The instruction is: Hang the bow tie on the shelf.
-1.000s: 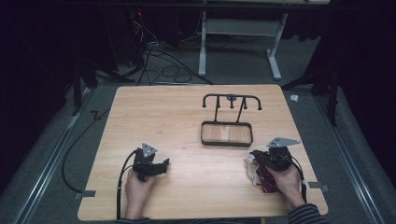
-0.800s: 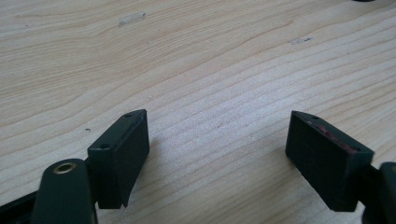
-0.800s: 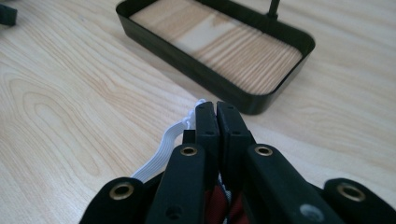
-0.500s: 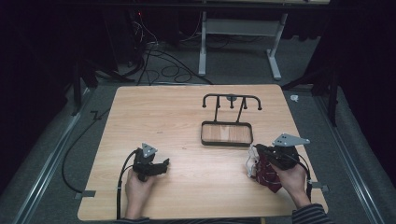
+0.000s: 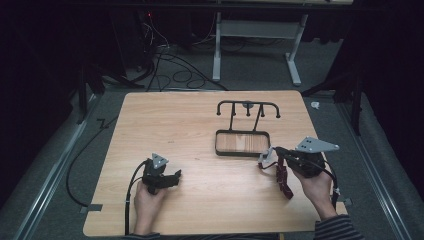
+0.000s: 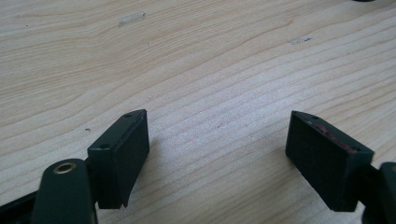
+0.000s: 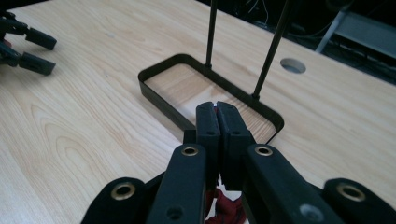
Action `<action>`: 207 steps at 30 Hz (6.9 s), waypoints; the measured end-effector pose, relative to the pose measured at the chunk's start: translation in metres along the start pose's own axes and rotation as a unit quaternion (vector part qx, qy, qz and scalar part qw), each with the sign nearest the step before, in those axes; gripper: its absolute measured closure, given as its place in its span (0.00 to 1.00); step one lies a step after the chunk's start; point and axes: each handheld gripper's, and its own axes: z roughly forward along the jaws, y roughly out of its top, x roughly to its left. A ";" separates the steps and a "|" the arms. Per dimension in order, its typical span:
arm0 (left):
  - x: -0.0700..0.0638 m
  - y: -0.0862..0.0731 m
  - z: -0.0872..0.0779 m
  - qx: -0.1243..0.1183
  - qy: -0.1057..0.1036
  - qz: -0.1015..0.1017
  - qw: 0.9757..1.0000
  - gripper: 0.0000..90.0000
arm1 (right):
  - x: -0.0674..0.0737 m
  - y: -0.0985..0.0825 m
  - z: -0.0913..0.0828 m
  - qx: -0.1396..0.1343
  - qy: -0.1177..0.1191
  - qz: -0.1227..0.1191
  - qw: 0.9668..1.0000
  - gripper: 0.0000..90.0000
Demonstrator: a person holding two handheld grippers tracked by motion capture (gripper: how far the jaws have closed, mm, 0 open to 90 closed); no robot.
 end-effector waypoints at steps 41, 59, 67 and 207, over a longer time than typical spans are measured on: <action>0.000 0.000 0.000 0.000 0.000 0.000 1.000 0.24 | 0.007 0.075 -0.001 -0.045 0.029 -0.048 0.997 1.00; 0.000 0.000 0.000 0.000 0.000 0.000 1.000 0.24 | 0.007 0.091 0.013 -0.039 0.037 -0.054 0.997 1.00; 0.000 0.000 0.000 0.000 0.000 0.000 1.000 0.24 | 0.009 0.098 0.021 -0.037 0.041 -0.054 0.997 1.00; 0.000 0.000 0.000 0.000 -0.001 0.001 1.000 0.24 | -0.011 0.064 0.033 -0.017 0.012 -0.003 1.000 0.75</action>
